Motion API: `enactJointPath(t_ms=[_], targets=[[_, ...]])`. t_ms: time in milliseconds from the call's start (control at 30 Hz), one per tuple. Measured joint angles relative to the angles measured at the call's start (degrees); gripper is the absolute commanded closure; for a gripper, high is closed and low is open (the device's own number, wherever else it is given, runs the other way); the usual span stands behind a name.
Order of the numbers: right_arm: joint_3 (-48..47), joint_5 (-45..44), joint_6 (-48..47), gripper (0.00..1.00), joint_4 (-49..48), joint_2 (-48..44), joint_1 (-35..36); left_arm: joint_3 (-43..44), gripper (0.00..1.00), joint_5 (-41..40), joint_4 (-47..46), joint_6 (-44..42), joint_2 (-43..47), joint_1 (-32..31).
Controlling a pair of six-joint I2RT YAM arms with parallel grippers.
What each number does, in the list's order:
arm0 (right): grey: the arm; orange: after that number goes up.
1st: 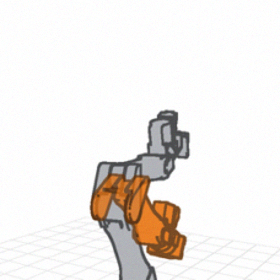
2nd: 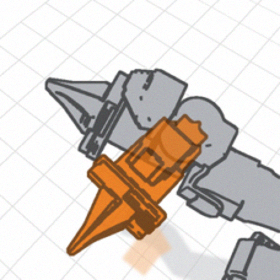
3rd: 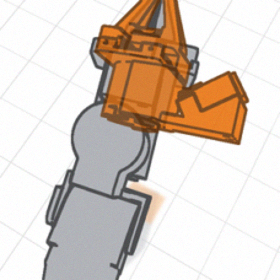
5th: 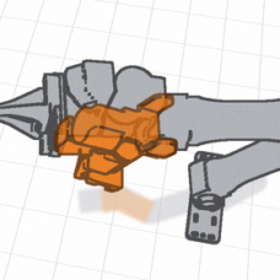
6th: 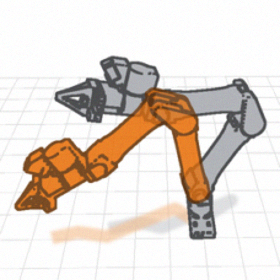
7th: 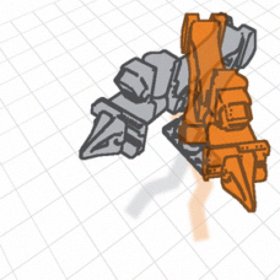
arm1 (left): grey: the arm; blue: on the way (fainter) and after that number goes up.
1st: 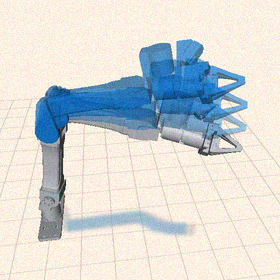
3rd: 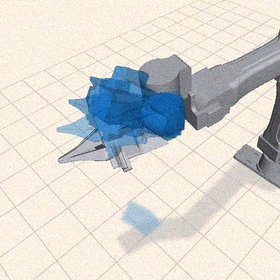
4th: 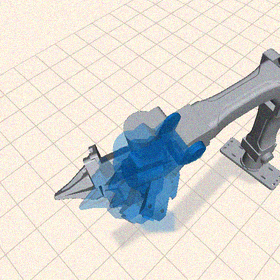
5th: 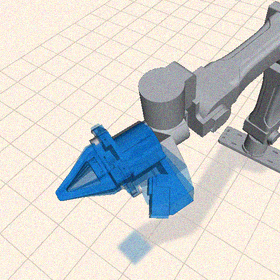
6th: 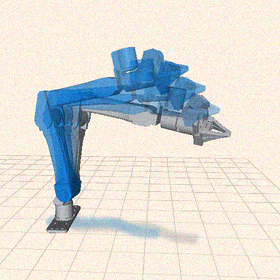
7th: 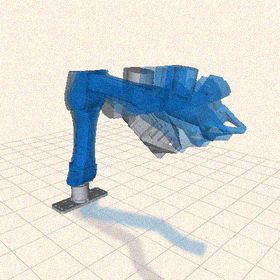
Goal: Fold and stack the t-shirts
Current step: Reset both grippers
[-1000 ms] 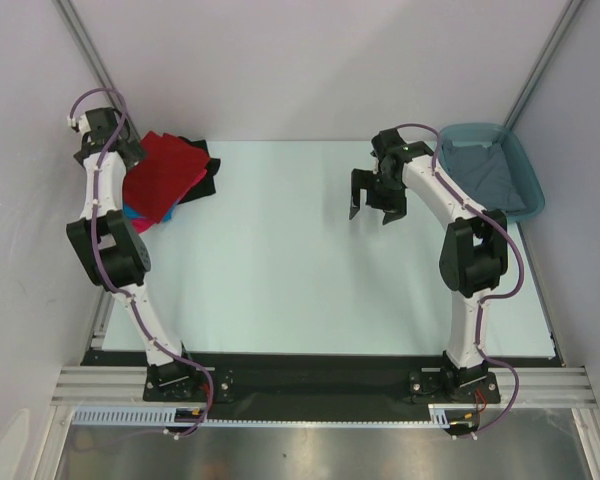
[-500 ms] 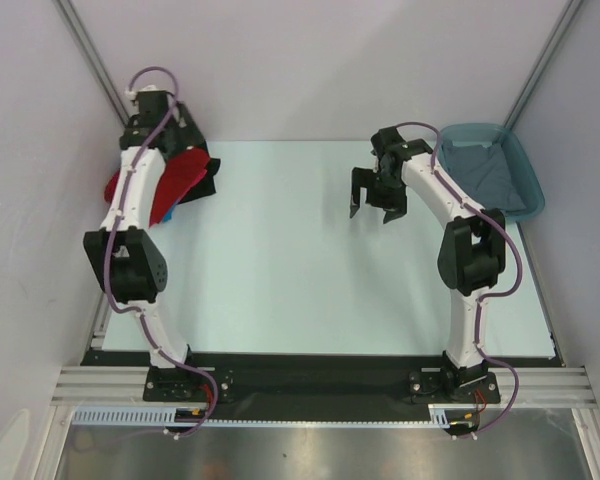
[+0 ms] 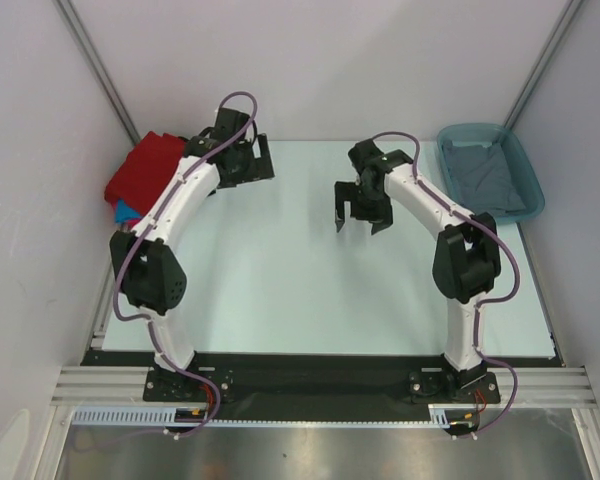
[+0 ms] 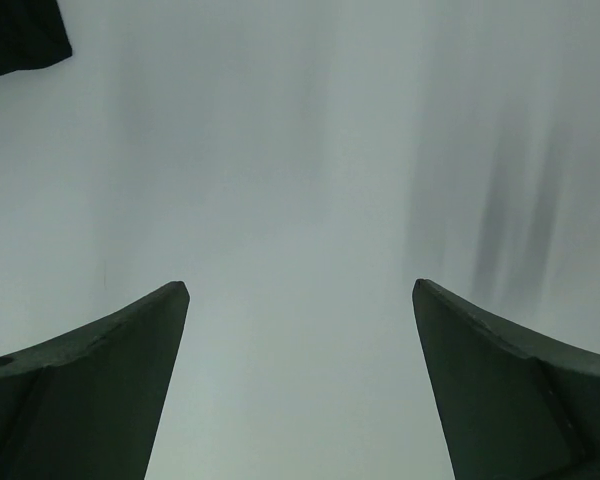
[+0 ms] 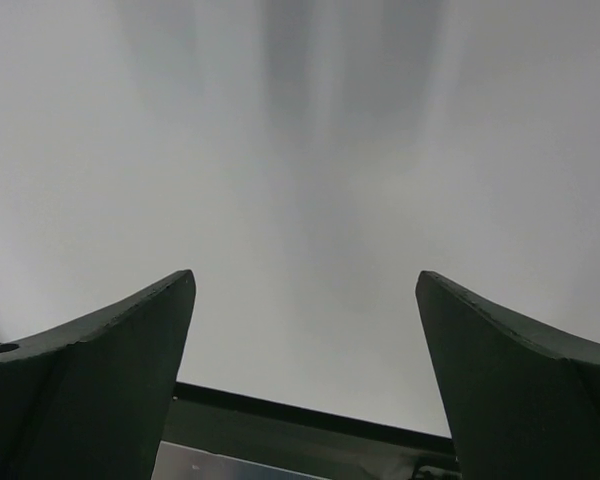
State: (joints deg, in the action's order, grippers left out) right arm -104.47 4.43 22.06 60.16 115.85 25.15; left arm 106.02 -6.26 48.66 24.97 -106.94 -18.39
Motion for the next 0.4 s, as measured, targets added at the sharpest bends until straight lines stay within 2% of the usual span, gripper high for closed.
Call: enactJointPath(t_ms=[167, 400], targets=[[2.93, -1.29, 1.66, 0.0, -0.33, -2.16, 1.95, -2.75, 0.0, -0.09, 0.07, 0.0, 3.82, 1.11], [7.13, -4.37, 3.65, 0.0, -1.03, -5.9, 3.96, -13.73, 0.0, 2.25, -2.91, 0.04, 13.42, 0.5]])
